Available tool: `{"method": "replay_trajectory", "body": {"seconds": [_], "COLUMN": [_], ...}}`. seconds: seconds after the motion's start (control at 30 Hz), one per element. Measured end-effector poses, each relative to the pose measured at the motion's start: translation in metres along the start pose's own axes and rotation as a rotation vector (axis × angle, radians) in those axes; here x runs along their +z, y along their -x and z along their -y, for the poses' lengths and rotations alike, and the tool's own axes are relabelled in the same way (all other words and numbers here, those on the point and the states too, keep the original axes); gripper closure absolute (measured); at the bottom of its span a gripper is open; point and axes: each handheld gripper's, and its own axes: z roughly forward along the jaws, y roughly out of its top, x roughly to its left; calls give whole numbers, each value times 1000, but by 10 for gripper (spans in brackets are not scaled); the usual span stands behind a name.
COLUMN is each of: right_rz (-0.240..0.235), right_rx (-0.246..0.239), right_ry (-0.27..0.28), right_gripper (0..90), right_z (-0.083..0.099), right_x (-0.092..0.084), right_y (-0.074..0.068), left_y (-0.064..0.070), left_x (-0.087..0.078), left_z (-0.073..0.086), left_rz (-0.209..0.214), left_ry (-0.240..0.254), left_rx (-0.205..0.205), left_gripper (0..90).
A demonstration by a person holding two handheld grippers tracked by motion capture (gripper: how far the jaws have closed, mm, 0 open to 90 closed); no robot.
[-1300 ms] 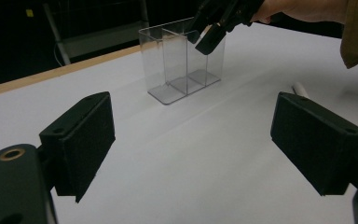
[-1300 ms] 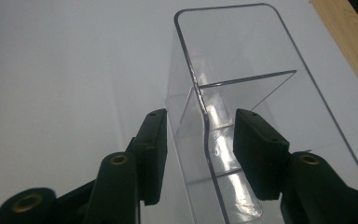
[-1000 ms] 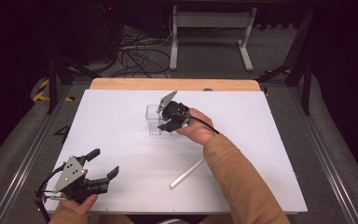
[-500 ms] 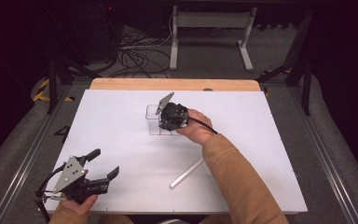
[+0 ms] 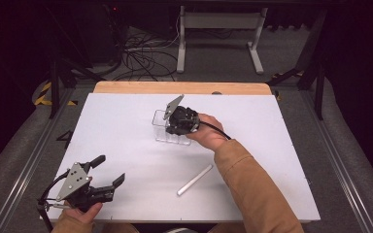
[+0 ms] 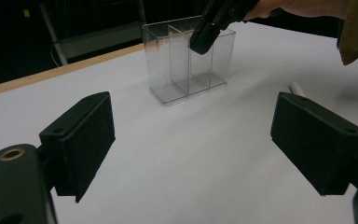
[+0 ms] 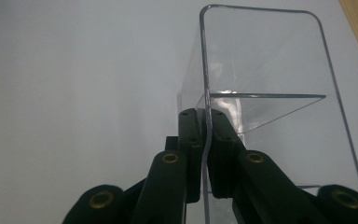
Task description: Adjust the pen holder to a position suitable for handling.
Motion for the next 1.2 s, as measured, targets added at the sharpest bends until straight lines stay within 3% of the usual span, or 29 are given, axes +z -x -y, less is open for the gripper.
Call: {"method": "replay_trajectory", "body": {"seconds": [0.3, 0.5, 0.73, 1.2], "right_rz": [-44, -74, -88, -104], "right_rx": [-47, -60, -69, -62], "right_ry": [25, 21, -3, -38], "right_gripper": [858, 858, 858, 855], "right_z": [-3, 7, 21, 30], "right_x": [-32, -45, -47, -40], "right_y": [-22, -37, -52, -52], "left_y": [1, 2, 3, 3], "left_x": [1, 2, 4, 4], "left_z": [0, -1, -1, -1], "left_rz": [0, -1, 3, 6], "left_ry": [-1, -3, -7, -10], "left_rx": [5, 13, 18, 12], "left_gripper": [145, 145, 145, 145]}}
